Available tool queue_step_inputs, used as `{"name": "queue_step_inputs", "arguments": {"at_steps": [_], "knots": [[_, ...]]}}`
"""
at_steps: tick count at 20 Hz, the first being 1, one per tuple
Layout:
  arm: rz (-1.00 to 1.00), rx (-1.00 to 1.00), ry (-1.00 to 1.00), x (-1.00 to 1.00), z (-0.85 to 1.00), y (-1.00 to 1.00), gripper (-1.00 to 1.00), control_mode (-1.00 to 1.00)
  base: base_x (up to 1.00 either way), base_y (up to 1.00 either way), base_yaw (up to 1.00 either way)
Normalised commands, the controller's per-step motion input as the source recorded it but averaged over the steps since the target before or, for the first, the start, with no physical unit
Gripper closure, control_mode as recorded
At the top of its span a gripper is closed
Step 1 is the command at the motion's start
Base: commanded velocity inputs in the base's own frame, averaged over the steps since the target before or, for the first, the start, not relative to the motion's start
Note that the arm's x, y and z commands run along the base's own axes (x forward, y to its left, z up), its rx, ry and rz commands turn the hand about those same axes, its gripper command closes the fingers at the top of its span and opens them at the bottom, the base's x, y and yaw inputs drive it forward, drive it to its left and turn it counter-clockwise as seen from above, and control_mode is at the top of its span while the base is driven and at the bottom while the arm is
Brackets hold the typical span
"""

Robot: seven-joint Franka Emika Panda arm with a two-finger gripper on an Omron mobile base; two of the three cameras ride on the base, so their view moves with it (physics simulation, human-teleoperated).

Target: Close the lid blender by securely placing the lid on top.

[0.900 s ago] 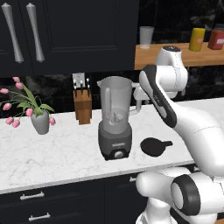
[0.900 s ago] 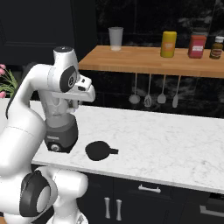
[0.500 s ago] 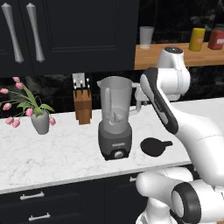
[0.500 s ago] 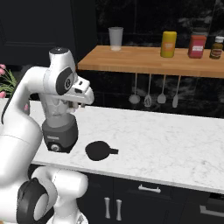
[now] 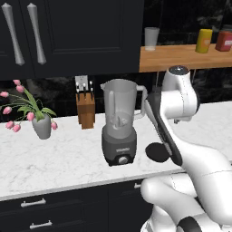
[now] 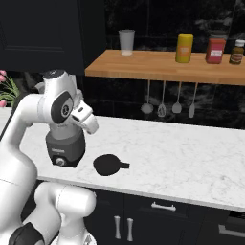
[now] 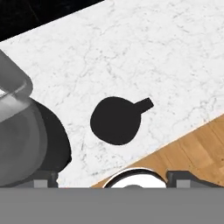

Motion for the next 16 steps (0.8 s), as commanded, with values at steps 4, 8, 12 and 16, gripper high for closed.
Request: {"name": "queue_step_inputs", "arguments": {"at_steps": [4, 8, 12, 16], "knots": [[-0.49, 0.06, 0.0, 0.0, -0.38, -0.32, -1.0, -1.0, 0.0, 0.0, 0.0], [-0.4, 0.08, 0.06, 0.0, -0.3, -0.28, -1.0, -1.0, 0.0, 0.0, 0.0], [-0.29, 0.09, 0.08, 0.0, -0.23, -0.26, -1.0, -1.0, 0.0, 0.0, 0.0], [-0.25, 0.13, 0.09, 0.0, -0.26, -0.38, -1.0, -1.0, 0.0, 0.0, 0.0]]}}
